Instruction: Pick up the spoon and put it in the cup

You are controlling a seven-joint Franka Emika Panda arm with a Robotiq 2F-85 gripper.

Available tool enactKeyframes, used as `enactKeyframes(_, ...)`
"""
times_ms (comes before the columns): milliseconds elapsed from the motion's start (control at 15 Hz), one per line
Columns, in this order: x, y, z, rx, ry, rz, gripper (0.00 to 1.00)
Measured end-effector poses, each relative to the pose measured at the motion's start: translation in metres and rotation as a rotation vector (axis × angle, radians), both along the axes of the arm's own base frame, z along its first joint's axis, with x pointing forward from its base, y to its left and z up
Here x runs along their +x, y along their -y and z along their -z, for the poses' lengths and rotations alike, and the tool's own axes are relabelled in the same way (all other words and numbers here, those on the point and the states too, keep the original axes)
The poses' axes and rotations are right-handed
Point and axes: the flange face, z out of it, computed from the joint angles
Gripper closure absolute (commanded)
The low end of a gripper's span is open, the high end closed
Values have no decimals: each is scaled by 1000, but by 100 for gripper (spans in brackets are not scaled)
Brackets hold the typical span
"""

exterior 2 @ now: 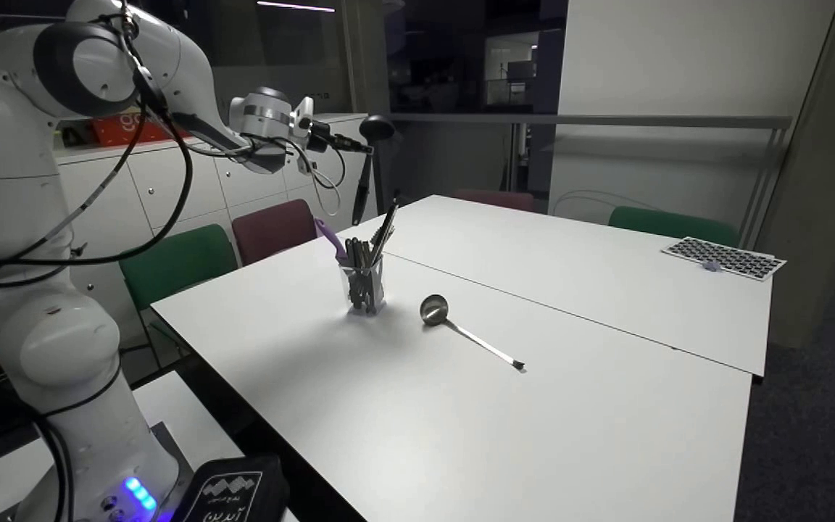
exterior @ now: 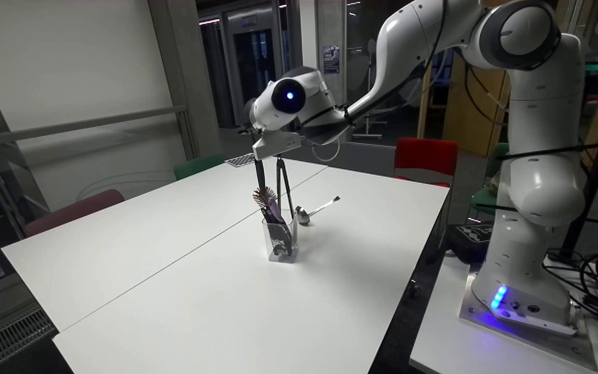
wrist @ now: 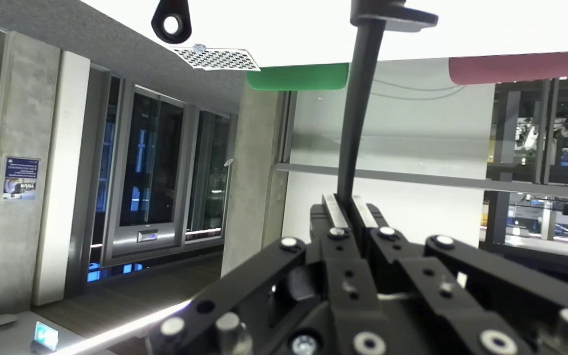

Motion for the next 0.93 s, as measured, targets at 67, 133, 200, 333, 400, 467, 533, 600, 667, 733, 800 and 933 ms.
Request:
enactKeyframes(67,-5,0,1,1,-6,1,98)
enactKeyframes(133,-9,1,3,3,-13,5,98)
enactKeyframes(200,-13,2,6,6,-23,8,98)
enactKeyframes(333,-20,4,15,10,-46,16,98)
enactKeyframes(400,-23,6,20,10,-58,21,98)
enactKeyframes(467,-26,7,26,10,-69,26,98)
enactKeyframes(533,-28,8,32,10,-81,31,98)
enactKeyframes(600,-30,9,37,8,-92,38,98)
enactKeyframes(667,-32,11,42,4,-102,46,98)
enactKeyframes(733,-33,13,47,0,-111,56,98)
enactKeyframes(800,-34,15,51,-5,-119,70,98)
enactKeyframes(933,-36,20,57,-16,-131,100,98)
